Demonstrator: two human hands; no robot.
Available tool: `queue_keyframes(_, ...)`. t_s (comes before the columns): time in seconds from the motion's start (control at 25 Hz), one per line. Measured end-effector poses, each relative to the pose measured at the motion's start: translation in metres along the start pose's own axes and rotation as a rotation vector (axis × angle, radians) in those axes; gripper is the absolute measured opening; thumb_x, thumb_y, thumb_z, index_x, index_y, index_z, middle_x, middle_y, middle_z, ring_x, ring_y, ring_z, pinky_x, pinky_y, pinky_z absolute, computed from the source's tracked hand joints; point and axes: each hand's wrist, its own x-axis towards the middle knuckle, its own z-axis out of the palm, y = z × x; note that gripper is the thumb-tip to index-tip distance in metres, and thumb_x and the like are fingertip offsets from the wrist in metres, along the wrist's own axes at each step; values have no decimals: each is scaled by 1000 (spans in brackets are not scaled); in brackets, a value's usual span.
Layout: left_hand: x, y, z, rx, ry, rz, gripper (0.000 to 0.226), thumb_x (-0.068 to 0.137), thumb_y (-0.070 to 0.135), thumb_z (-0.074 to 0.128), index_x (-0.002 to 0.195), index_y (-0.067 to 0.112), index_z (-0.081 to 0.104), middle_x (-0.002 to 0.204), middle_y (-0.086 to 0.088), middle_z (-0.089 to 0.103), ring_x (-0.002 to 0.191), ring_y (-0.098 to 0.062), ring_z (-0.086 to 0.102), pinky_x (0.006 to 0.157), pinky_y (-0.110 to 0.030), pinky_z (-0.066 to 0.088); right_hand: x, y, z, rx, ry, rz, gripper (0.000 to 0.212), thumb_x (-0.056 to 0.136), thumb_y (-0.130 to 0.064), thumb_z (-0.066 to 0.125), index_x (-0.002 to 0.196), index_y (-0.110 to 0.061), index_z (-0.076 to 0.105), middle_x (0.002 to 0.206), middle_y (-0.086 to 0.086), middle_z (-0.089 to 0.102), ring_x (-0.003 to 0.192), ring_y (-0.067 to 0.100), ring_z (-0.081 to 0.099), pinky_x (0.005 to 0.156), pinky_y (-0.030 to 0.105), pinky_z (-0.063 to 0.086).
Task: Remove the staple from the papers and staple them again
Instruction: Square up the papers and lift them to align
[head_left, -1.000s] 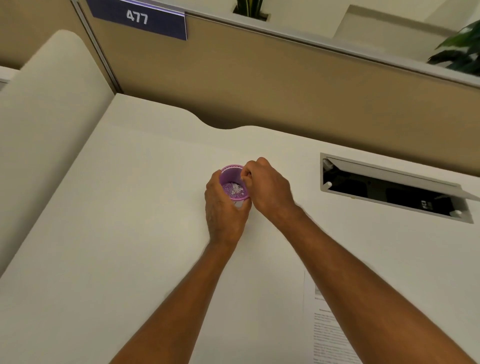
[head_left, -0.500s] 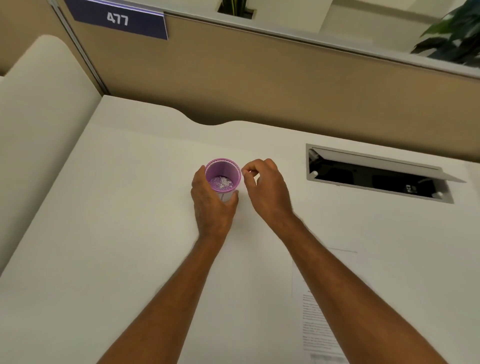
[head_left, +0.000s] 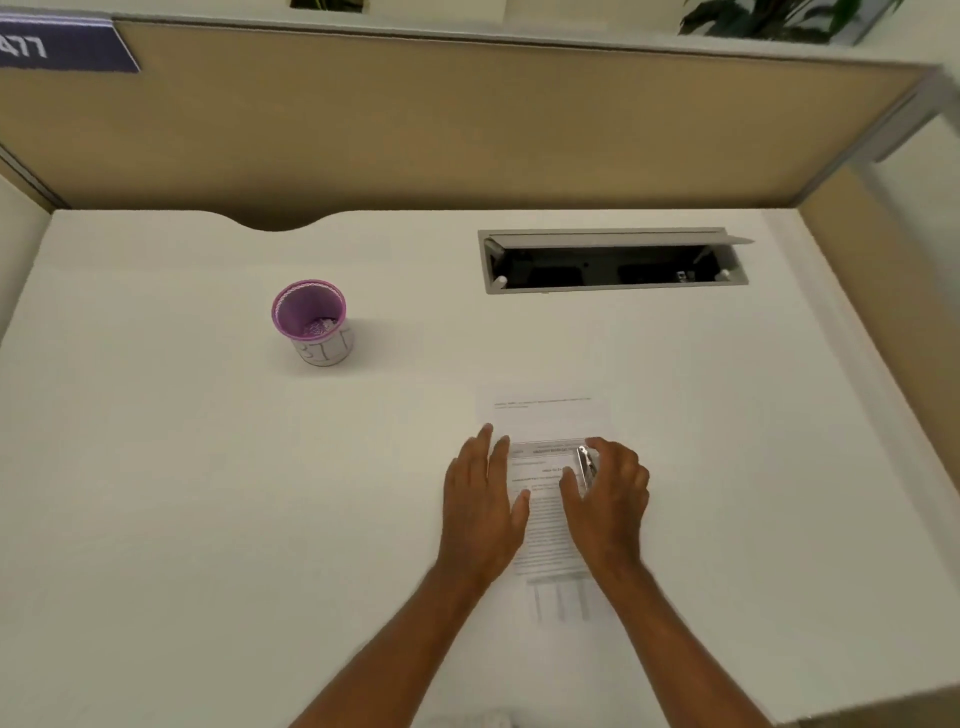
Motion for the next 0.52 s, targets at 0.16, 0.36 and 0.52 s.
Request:
queue_keyframes(0.16, -20, 6, 35, 231, -134, 107, 71, 99, 51, 44, 159, 14, 32, 170, -11, 23, 156, -33, 25, 125, -59, 21, -12, 35, -1, -32, -50, 17, 45, 88, -27, 69, 130, -20, 54, 126, 5, 58, 113, 25, 52, 94, 45, 50)
queue_keyframes(0.36, -21, 6, 38, 311, -117, 112, 71, 100, 52, 36, 160, 13, 30, 171, -9, 21, 158, -30, 18, 126, -58, 17, 1, 54, -14, 35, -61, -91, 37, 87, -19, 68, 123, -16, 60, 112, 5, 62, 100, 24, 54, 85, 41, 52)
queue_keyframes(0.52, -24, 7, 41, 332, -92, 116, 71, 100, 50, 38, 160, 13, 30, 171, -8, 19, 159, -29, 16, 126, -57, 17, 31, 91, -46, 33, 47, 12, 35, 87, -17, 67, 121, -13, 62, 112, 10, 62, 102, 32, 55, 84, 44, 49)
